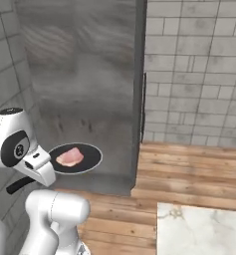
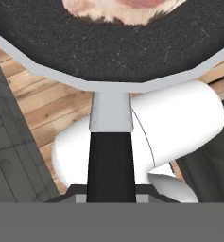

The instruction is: Pick up the pan with the steak in it and place it on the dining table. Then place the steak on the plate.

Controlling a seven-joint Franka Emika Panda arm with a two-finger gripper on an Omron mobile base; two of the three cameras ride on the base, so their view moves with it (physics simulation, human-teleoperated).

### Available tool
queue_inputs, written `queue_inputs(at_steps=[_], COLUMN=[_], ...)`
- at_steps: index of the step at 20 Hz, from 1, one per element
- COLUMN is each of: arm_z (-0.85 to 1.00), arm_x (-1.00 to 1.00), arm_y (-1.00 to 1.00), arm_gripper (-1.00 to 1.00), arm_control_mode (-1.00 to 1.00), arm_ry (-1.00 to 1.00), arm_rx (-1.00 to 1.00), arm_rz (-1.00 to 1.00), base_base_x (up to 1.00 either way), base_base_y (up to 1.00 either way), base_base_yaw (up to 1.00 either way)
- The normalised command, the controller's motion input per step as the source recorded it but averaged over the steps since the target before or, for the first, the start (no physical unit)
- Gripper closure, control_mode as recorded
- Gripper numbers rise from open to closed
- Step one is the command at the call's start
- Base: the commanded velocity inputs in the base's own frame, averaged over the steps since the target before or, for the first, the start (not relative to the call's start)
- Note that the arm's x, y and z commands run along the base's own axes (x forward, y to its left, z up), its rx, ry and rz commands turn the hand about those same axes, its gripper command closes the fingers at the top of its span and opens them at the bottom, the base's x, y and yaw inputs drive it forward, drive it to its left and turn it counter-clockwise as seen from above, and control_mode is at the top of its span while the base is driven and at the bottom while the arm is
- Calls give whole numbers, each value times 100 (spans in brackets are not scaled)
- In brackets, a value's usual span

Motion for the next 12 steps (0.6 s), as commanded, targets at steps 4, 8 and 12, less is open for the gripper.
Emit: queue_inputs(at_steps=[4, 8, 12], arm_z=[0, 0, 0], arm_x=[0, 0, 0], arm_y=[0, 0, 0], arm_gripper=[100, 100, 100], arm_control_mode=[100, 100, 100], arm_ry=[0, 0, 0], arm_rx=[0, 0, 0], arm_rz=[0, 0, 0], base_base_x=[86, 21, 0], base_base_y=[1, 0, 0], base_base_yaw=[-21, -46, -50])
